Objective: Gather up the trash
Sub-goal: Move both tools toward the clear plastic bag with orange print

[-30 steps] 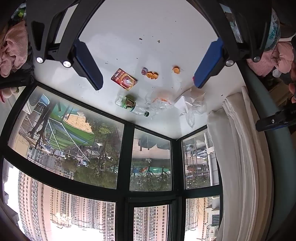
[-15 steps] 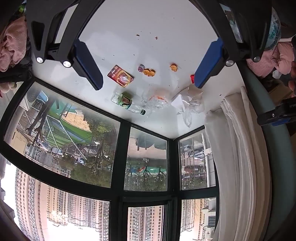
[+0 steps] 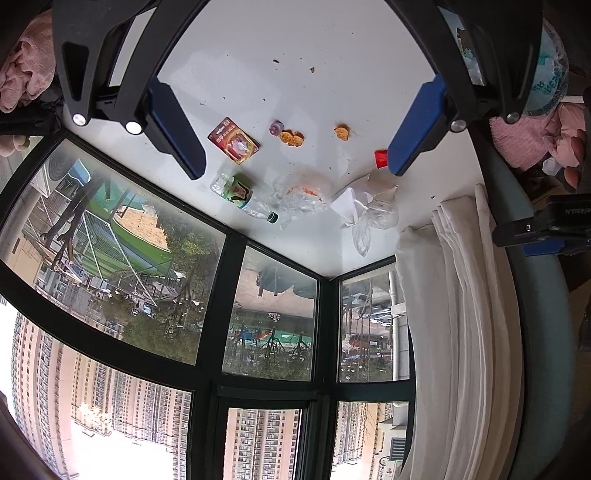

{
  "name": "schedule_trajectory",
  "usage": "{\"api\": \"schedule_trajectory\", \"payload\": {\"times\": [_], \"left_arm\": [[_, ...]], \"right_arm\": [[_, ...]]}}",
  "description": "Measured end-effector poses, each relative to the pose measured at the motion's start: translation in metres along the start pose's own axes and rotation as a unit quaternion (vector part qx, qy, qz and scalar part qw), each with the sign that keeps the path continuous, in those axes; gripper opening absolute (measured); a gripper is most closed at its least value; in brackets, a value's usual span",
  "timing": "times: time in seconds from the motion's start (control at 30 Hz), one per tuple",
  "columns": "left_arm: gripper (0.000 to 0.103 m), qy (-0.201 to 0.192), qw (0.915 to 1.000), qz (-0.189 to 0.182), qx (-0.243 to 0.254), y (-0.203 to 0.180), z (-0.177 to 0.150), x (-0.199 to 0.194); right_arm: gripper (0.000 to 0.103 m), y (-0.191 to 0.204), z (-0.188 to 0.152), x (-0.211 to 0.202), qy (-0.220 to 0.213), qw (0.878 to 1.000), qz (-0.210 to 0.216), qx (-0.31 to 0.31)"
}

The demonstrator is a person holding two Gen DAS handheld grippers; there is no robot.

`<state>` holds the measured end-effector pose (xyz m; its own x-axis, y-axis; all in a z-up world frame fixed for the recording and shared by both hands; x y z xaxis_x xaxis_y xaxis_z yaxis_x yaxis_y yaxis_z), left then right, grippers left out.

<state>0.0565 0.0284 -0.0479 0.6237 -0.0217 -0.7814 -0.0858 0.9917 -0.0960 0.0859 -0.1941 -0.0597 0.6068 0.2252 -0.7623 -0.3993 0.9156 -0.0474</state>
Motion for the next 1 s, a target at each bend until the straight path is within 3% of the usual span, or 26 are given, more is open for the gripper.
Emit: {"api": "schedule_trajectory", "payload": {"times": [0.27, 0.83, 1.0], "left_arm": [[0.097, 0.009, 0.9998, -0.017, 0.011, -0.009, 0.021, 0.020], [0.097, 0.045, 0.9967, -0.039, 0.056, -0.047, 0.072, 0.115], [0.097, 0.047, 0.9938, -0.070, 0.073, -0.055, 0.082, 0.145]], "right_arm": [[0.096, -0.013, 0.017, 0.026, 0.012, 1.000, 0.023, -0.001], [0.096, -0.055, 0.055, 0.096, 0.031, 0.999, 0.033, 0.011], [0.096, -0.067, 0.061, 0.124, 0.048, 0.998, 0.046, 0.009]]}}
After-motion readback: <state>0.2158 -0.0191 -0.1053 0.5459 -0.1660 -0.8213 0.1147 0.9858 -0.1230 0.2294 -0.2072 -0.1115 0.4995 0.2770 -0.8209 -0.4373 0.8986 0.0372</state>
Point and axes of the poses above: each gripper's, at about its wrist camera, not at the fingertips, and x roughly the way its jaws point, y to its left, z to its top, the point moved 5 cm from there along x, roughly the way its jaws point, and after that the axes turned 12 degrees about y, right-handed, at the moved point
